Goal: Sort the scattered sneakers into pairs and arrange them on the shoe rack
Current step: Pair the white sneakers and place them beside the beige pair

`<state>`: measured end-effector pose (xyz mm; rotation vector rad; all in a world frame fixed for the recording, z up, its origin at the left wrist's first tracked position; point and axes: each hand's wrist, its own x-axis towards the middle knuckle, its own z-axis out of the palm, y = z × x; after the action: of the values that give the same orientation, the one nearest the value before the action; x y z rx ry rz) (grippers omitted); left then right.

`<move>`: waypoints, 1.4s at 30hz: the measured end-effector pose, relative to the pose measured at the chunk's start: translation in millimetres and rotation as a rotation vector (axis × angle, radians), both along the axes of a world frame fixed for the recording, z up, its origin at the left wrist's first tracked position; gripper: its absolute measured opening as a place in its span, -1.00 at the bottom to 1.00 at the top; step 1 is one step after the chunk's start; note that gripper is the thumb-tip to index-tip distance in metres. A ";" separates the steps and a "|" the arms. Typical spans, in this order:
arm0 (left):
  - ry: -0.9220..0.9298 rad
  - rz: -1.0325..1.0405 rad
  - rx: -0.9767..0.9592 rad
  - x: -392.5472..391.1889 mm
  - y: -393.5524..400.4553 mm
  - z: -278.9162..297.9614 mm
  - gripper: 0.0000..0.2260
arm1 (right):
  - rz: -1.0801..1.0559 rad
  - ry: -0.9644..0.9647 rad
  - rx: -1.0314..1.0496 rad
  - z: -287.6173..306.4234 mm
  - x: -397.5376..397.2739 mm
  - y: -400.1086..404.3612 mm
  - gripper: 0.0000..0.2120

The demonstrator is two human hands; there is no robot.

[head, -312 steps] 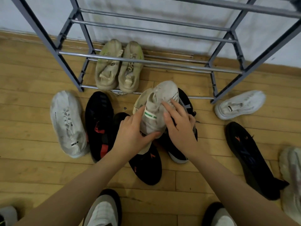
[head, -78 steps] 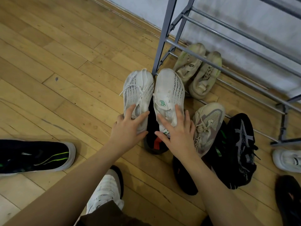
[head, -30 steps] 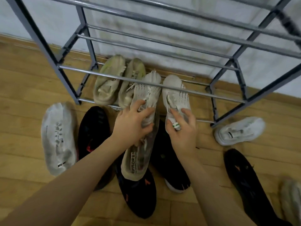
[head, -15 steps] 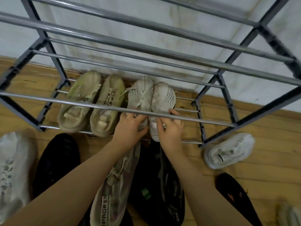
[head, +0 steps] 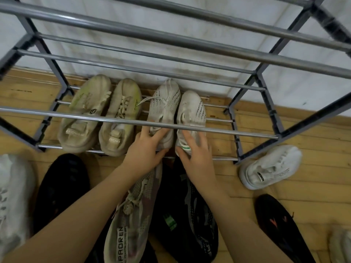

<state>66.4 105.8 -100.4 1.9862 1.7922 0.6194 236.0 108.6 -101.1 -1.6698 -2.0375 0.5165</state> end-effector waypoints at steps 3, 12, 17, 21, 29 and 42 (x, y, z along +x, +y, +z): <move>-0.067 0.021 0.003 0.6 5.5 0.9 -0.50 | -0.001 0.038 0.064 0.8 0.8 8.6 -0.58; 0.043 0.093 -0.009 12.2 -20.4 -2.8 -0.25 | -0.067 -0.084 -0.031 10.5 -1.5 5.1 -0.47; 0.168 0.148 -0.148 9.8 -66.1 -7.1 -0.14 | -0.123 -0.176 -0.127 6.5 0.1 -46.7 -0.11; 0.248 0.206 -0.330 11.4 -76.9 -5.9 -0.14 | -0.205 -0.222 -0.284 -0.5 2.5 -66.9 0.01; 0.333 0.192 -0.298 14.5 -85.3 10.0 -0.26 | -0.136 -0.252 -0.331 7.3 5.5 -73.2 -0.23; 0.369 0.110 -0.370 17.6 -137.2 21.7 -0.33 | -0.035 -0.310 -0.451 19.0 20.2 -134.2 -0.45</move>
<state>84.0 -31.4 -78.7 1.8364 2.0572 -0.0624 256.2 -25.6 -82.1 -2.1587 -2.2184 0.7938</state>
